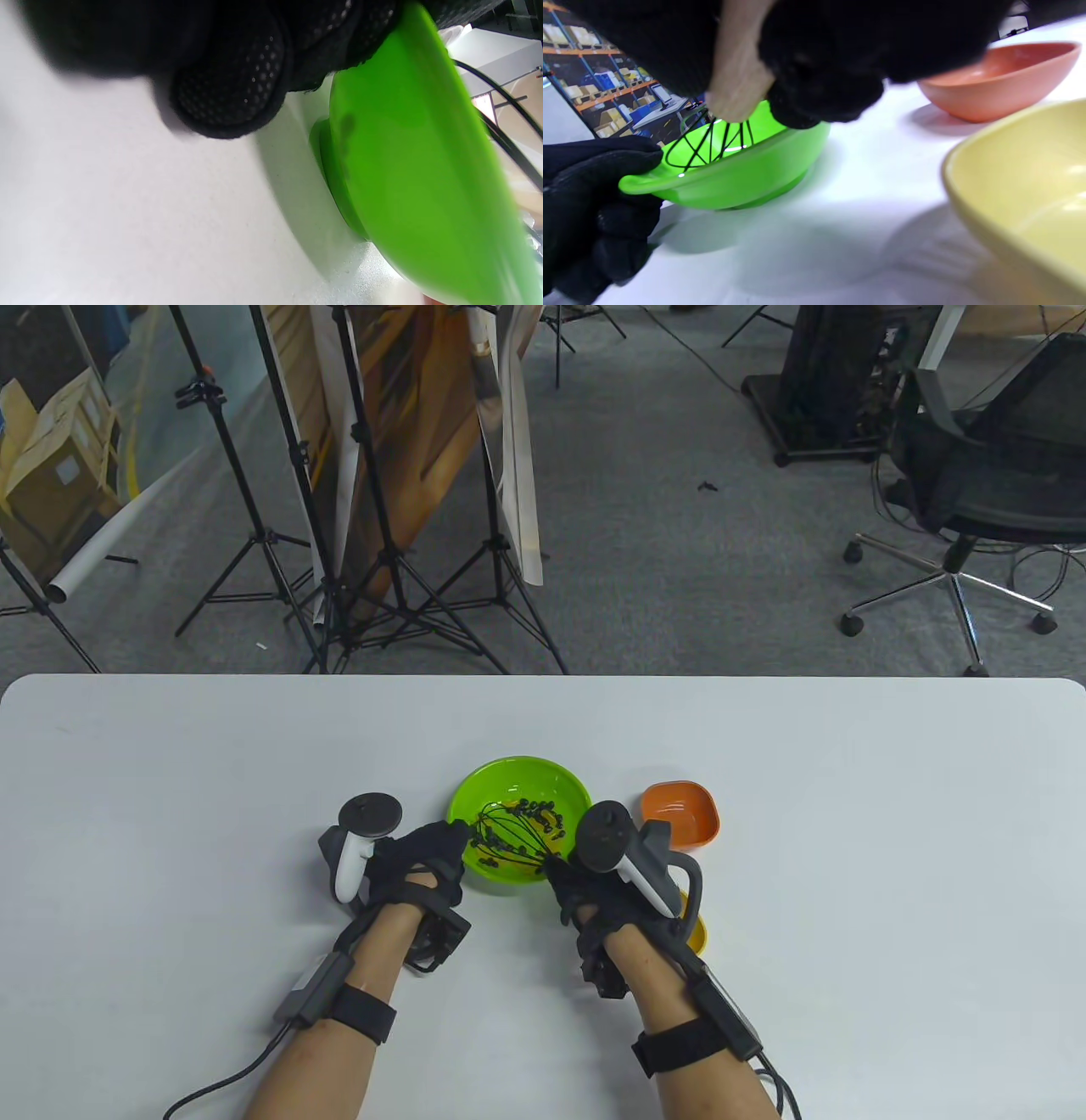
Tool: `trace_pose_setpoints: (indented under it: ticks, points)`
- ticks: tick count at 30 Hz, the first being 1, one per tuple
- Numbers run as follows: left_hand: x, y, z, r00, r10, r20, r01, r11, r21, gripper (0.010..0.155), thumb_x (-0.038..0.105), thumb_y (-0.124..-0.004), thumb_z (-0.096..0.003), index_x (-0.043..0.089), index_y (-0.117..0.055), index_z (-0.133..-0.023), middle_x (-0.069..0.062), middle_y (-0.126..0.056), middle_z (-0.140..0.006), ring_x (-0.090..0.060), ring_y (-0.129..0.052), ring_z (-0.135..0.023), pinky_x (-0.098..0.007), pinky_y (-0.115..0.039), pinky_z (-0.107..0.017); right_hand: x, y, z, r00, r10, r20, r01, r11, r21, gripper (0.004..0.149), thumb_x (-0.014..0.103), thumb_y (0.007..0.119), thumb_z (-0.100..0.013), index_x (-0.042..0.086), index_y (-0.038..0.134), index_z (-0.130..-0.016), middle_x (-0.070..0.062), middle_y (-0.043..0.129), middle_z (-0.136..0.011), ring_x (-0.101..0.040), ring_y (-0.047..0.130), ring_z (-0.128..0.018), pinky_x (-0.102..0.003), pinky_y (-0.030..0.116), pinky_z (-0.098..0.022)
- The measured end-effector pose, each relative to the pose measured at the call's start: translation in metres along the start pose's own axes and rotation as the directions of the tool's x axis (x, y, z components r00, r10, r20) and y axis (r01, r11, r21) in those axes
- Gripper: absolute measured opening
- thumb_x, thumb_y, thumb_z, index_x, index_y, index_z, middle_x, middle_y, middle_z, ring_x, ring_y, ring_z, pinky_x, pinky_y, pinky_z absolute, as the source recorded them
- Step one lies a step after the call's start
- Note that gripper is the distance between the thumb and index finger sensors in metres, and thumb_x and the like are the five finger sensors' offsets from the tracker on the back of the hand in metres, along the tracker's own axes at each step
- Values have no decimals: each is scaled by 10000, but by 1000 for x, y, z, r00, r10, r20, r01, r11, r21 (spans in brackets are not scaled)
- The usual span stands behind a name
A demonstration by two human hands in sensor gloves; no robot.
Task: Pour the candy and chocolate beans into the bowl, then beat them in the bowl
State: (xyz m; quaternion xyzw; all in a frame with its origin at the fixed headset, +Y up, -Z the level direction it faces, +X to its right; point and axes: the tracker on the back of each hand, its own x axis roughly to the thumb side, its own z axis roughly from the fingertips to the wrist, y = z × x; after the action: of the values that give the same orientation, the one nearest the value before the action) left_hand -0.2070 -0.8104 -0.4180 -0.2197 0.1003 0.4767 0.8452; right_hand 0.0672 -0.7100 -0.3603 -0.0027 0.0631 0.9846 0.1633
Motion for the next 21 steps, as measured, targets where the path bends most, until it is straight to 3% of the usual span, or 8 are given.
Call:
trace_pose_setpoints:
  ticks: [4, 11, 18, 21]
  points:
    - [0, 0, 0, 1000, -1, 0, 1, 1000, 7, 447, 603, -652, -476, 226, -817, -652, 84, -944, -483, -145, -1056, -340, -247, -925, -207, 0, -14, 9, 995, 96, 2, -96, 995, -9, 541, 548, 840, -461, 109, 938, -761, -109, 1007, -394, -228, 932, -67, -387, 859, 3]
    - [1, -2, 1, 1000, 1, 3, -1, 1000, 3, 444, 599, -665, -476, 220, -817, -650, 78, -945, -480, -151, -1055, -338, -251, -923, -207, -15, -28, 8, 985, 137, -102, -144, 988, -62, 542, 535, 837, -460, 97, 937, -764, -113, 1006, -397, -233, 930, -70, -391, 858, -2]
    - [1, -2, 0, 1000, 4, 4, -4, 1000, -4, 436, 593, -691, -475, 213, -817, -649, 75, -944, -481, -150, -1056, -336, -251, -923, -206, -22, -16, -5, 982, 95, -164, -109, 991, -83, 564, 537, 762, -484, 77, 900, -781, -99, 994, -407, -202, 932, -73, -367, 867, 4]
    - [1, -2, 0, 1000, 2, 5, -2, 1000, -4, 438, 597, -688, -474, 214, -817, -646, 76, -945, -477, -149, -1057, -334, -252, -923, -204, -23, -5, -11, 986, 17, -166, -30, 996, -80, 569, 529, 737, -487, 69, 890, -785, -101, 991, -406, -200, 932, -71, -365, 868, 9]
